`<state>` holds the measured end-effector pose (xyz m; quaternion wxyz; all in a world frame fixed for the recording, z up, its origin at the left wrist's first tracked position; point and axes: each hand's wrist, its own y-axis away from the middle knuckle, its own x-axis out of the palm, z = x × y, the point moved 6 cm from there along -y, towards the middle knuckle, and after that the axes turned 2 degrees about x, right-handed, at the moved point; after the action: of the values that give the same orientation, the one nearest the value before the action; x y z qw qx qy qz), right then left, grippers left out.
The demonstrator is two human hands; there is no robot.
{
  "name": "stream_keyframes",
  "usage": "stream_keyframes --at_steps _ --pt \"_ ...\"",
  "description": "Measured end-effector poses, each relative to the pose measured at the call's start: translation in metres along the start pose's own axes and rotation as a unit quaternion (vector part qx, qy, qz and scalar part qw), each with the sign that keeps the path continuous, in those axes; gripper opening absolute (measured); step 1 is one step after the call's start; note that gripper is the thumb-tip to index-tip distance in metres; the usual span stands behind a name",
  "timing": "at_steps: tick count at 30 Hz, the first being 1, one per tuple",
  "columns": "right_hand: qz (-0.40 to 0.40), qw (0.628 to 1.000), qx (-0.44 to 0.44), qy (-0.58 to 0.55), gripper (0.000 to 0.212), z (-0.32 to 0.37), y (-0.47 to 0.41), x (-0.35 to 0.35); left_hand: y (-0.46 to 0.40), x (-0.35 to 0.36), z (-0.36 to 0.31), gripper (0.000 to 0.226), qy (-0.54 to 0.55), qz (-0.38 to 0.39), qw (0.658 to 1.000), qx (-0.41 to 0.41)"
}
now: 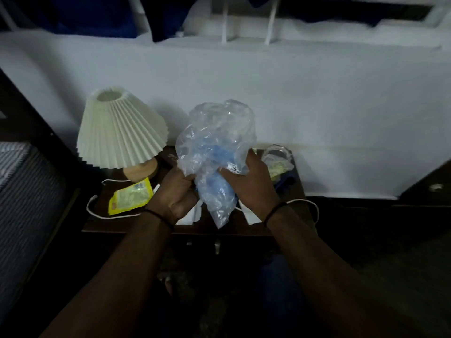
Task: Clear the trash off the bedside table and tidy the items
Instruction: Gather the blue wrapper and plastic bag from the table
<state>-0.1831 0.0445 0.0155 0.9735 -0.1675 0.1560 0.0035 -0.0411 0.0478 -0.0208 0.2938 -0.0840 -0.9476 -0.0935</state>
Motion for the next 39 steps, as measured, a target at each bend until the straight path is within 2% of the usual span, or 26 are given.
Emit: stream_keyframes --at_steps 1,2,3,4,6,7,8,9,10,11,12,13,14,17,19,21,23,26,28,29,31,34,36,39 --pt "-0.025 1.000 -0.005 0.014 0.026 0.008 0.004 -0.016 0.002 0.015 0.001 0.028 -0.053 -0.023 0.998 0.000" --pt "-0.037 0.999 -0.008 0.013 0.021 0.010 0.003 -0.021 0.002 0.020 -0.001 0.016 -0.113 -0.052 0.992 -0.004" --pt "-0.039 0.999 -0.013 0.010 0.024 0.012 0.001 -0.024 0.001 0.020 -0.004 0.028 -0.179 -0.086 0.980 0.009" --pt "-0.037 0.999 -0.021 0.024 0.026 0.013 -0.001 -0.026 -0.001 0.019 -0.010 0.029 -0.228 -0.102 0.967 0.042" --pt "-0.042 0.996 -0.024 0.077 0.027 0.022 0.006 -0.043 0.015 0.029 -0.030 0.028 -0.315 -0.147 0.923 0.167" --pt "-0.045 0.995 -0.015 0.093 0.029 0.026 0.008 -0.054 0.028 0.033 -0.041 0.029 -0.368 -0.202 0.874 0.244" --pt "-0.045 0.994 -0.001 0.103 0.033 0.030 0.010 -0.065 0.045 0.042 -0.053 0.032 -0.430 -0.264 0.798 0.331" --pt "-0.035 0.993 0.018 0.112 0.038 0.032 0.011 -0.075 0.062 0.065 -0.062 0.036 -0.488 -0.279 0.714 0.418" --pt "-0.013 0.992 0.037 0.120 0.044 0.033 0.012 -0.081 0.074 0.089 -0.064 0.038 -0.536 -0.235 0.652 0.482" --pt "0.012 0.991 0.052 0.123 0.049 0.035 0.015 -0.084 0.077 0.111 -0.060 0.043 -0.577 -0.165 0.619 0.507" --pt "0.032 0.990 0.063 0.122 0.052 0.036 0.018 -0.086 0.073 0.127 -0.056 0.051 -0.613 -0.105 0.608 0.494" --pt "0.040 0.989 0.065 0.126 0.052 0.038 0.021 -0.090 0.068 0.138 -0.053 0.059 -0.636 -0.062 0.617 0.459" --pt "0.041 0.988 0.056 0.140 0.051 0.042 0.024 -0.095 0.062 0.144 -0.051 0.064 -0.642 -0.033 0.642 0.417" --pt "0.047 0.981 0.003 0.190 0.045 0.053 0.030 -0.108 0.040 0.147 -0.041 0.068 -0.592 0.053 0.754 0.277" --pt "0.038 0.977 -0.024 0.206 0.042 0.056 0.034 -0.122 0.030 0.148 -0.028 0.065 -0.550 0.129 0.805 0.179" --pt "0.019 0.980 -0.032 0.197 0.043 0.054 0.036 -0.137 0.026 0.152 -0.014 0.048 -0.505 0.193 0.834 0.107" --pt "0.001 0.979 -0.048 0.198 0.053 0.054 0.036 -0.148 0.022 0.153 0.001 0.040 -0.480 0.210 0.849 0.070" --pt "-0.037 0.956 -0.110 0.270 0.077 0.058 0.035 -0.160 0.015 0.158 0.018 0.035 -0.456 0.176 0.869 0.081" --pt "-0.027 0.939 -0.124 0.319 0.091 0.054 0.033 -0.165 0.008 0.164 0.022 0.030 -0.448 0.153 0.874 0.108" --pt "0.005 0.953 -0.109 0.284 0.088 0.049 0.033 -0.167 0.004 0.168 0.022 0.028 -0.450 0.137 0.873 0.126" --pt "0.048 0.981 -0.067 0.176 0.068 0.034 0.034 -0.172 -0.003 0.175 0.024 0.020 -0.459 0.098 0.868 0.163" --pt "0.003 0.989 -0.051 0.142 0.044 0.021 0.036 -0.193 -0.011 0.187 0.034 0.027 -0.446 0.029 0.873 0.195" --pt "0.013 0.988 -0.018 0.153 0.047 0.009 0.040 -0.209 -0.018 0.194 0.048 0.028 -0.413 -0.027 0.891 0.189" --pt "0.103 0.977 0.082 0.170 0.078 -0.020 0.051 -0.225 -0.032 0.206 0.079 0.033 -0.385 -0.088 0.910 0.125"
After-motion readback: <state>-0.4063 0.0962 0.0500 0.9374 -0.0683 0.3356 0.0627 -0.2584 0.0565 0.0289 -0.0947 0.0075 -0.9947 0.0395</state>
